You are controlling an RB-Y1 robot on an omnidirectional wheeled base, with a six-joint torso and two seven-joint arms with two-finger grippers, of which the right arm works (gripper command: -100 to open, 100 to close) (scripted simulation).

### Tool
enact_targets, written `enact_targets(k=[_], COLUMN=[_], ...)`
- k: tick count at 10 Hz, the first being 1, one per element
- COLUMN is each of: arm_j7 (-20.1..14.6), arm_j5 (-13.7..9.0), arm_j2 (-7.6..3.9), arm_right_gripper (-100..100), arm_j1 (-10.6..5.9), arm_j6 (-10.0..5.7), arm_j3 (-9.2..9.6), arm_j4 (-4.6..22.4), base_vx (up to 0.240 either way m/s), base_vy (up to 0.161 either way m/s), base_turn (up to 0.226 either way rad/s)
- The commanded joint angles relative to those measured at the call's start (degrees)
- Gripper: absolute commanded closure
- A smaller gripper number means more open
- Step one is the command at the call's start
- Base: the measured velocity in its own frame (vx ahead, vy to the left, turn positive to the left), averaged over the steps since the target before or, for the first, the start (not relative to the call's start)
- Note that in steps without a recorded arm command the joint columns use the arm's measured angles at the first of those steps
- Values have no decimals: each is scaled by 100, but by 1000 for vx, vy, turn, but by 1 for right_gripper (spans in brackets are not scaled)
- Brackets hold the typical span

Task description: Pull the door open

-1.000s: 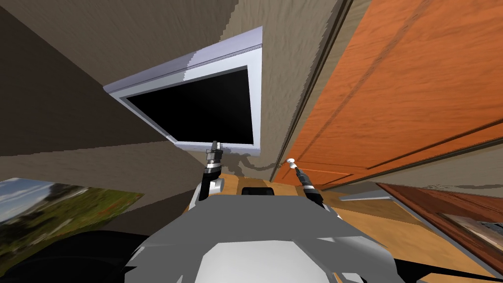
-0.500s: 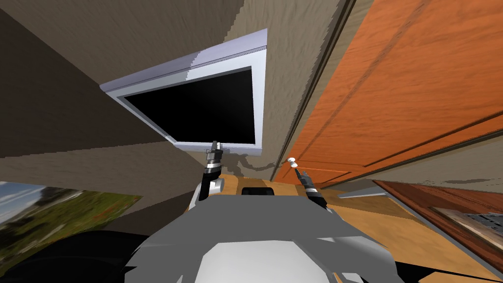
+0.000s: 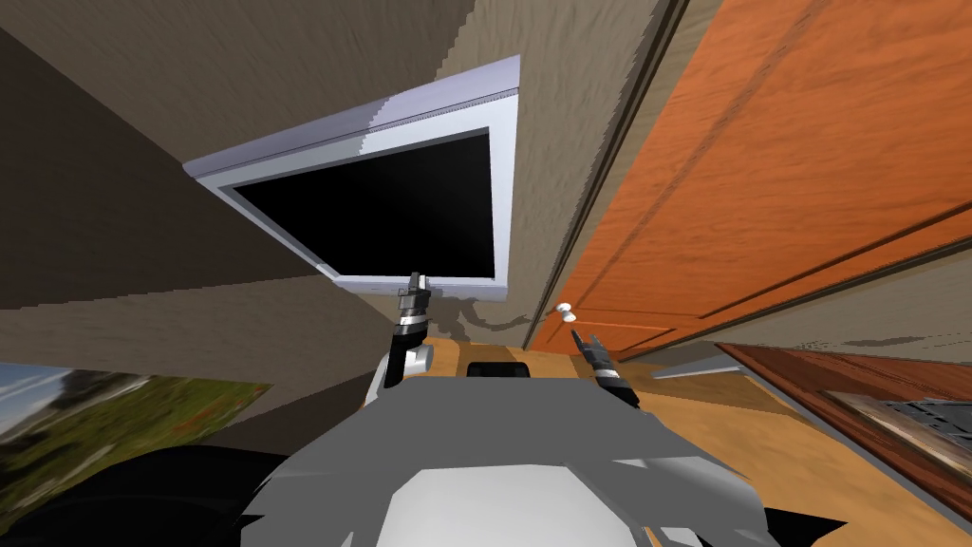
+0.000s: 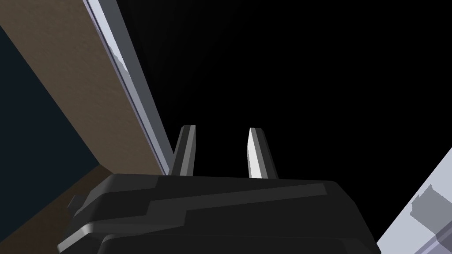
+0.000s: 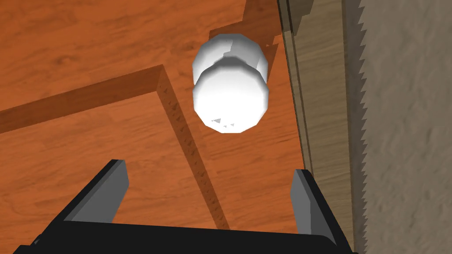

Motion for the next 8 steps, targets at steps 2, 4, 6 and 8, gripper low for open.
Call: enact_targets(k=[2,4,6,8], arm_j7=[317,688,880,1156], arm_j5=[66,175,225,313], arm_j2=[-10,-17,-19,-24], arm_right_gripper=[-100,-100,-100,-100], arm_j1=[43,138,181,258], arm_j6=[-76,-152,-186,-246], arm_j3=[-54,-138,-176,-243], arm_j4=[37,30,27,23], base_vx=[-8,-2,-5,-11], base_vy=[29,36,40,32], base_turn=[-21,-38,-32,-22])
